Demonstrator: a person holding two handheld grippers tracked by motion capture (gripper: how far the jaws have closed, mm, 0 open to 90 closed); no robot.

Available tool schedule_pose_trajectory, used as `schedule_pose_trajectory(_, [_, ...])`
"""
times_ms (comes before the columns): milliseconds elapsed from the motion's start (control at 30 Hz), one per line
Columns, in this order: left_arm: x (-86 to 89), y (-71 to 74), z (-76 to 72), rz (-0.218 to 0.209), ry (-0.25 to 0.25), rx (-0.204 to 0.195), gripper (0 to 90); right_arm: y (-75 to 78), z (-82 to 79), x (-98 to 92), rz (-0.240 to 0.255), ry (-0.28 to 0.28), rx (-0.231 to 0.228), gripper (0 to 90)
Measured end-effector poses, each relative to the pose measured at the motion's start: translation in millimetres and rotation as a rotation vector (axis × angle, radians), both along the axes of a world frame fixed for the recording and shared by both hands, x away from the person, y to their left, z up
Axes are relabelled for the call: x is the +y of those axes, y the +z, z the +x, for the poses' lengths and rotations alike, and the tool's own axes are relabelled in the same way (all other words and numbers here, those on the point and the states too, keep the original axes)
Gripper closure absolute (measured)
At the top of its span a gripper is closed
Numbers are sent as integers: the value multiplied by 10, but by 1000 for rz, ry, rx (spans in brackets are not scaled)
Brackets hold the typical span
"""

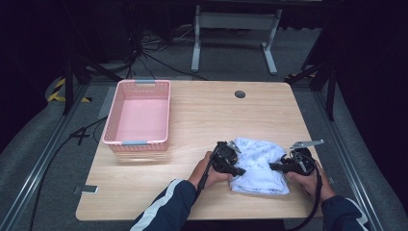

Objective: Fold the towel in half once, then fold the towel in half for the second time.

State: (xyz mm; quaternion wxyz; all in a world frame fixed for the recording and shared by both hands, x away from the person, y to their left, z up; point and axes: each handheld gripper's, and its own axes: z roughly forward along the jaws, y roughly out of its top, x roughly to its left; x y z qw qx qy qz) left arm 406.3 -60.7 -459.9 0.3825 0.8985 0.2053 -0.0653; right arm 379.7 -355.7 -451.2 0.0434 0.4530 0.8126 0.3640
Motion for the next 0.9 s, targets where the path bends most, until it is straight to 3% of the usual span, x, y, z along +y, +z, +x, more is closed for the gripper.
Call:
schedule_pose_trajectory(100, [-11, 23, -53, 16, 1, -49, 683, -7, -3, -23, 23, 3, -4, 667])
schedule_pose_trajectory(167, [-25, 41, -87, 31, 4, -72, 688, 9, -15, -3, 2, 13, -27, 676])
schedule_pose_trajectory(633, [2, 127, -83, 52, -12, -122, 718, 95, -53, 73, -34, 30, -88, 693])
schedule_pose_trajectory(900, [77, 196, -68, 30, 14, -145, 724, 181, -19, 136, -27, 30, -119, 696])
